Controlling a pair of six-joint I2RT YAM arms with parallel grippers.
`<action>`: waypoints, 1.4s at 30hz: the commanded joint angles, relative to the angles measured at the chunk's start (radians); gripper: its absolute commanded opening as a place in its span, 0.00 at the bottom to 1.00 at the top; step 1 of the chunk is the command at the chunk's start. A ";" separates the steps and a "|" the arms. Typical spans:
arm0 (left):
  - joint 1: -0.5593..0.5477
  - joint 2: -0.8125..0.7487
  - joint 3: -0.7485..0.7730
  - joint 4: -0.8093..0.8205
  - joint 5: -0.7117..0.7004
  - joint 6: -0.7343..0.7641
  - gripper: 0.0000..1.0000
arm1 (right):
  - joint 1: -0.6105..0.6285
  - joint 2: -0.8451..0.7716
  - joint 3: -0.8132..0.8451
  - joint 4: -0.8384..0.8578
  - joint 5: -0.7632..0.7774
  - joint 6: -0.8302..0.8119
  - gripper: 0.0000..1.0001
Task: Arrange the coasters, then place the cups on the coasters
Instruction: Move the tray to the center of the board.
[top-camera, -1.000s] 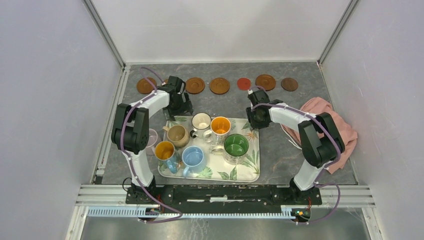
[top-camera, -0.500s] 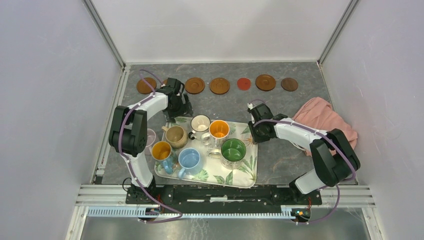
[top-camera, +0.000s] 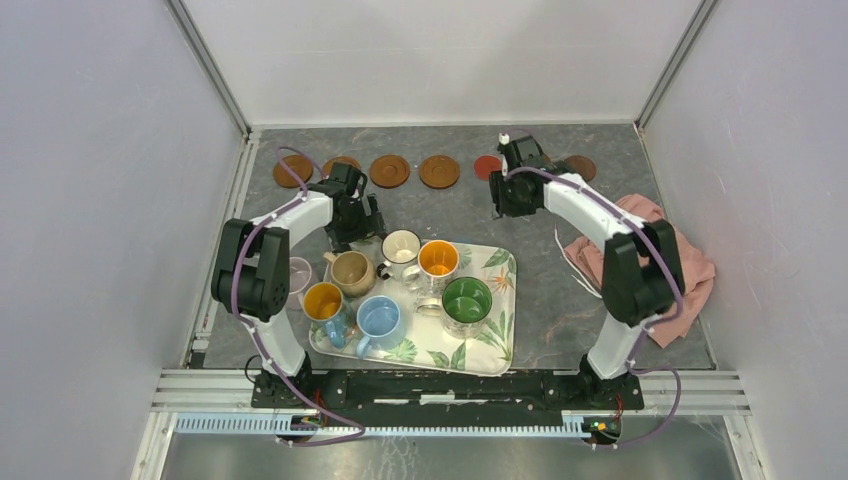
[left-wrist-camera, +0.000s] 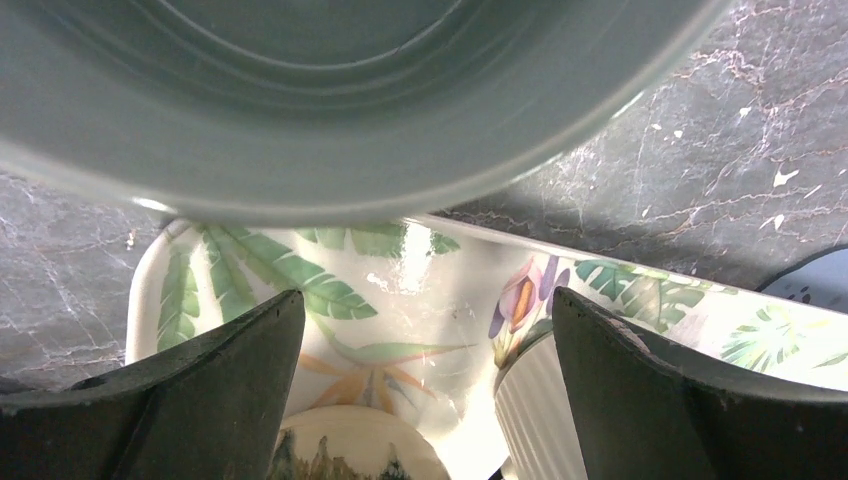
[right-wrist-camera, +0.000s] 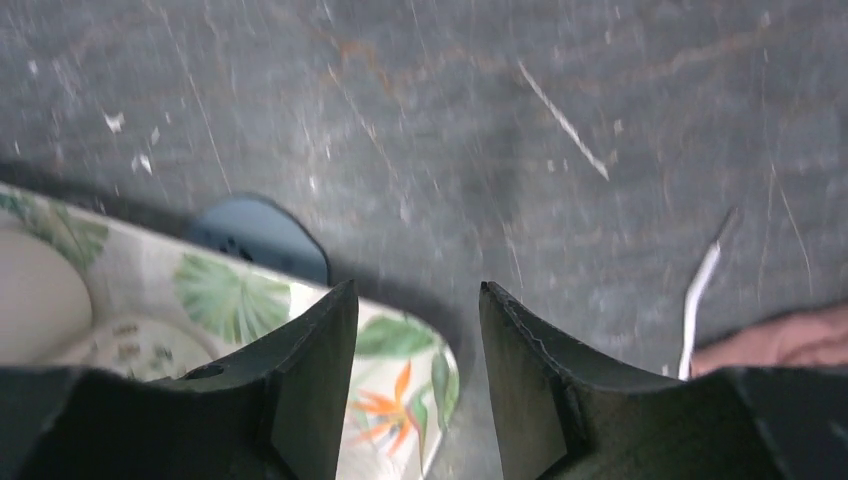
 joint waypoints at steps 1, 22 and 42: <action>-0.004 -0.052 -0.030 -0.022 0.027 0.048 1.00 | 0.009 0.156 0.138 -0.021 -0.030 -0.007 0.54; -0.004 -0.053 -0.060 -0.053 0.015 0.084 1.00 | 0.112 0.061 -0.175 -0.056 -0.027 -0.080 0.32; -0.004 -0.070 -0.070 -0.055 0.009 0.093 1.00 | 0.129 0.283 0.226 -0.001 -0.064 -0.119 0.62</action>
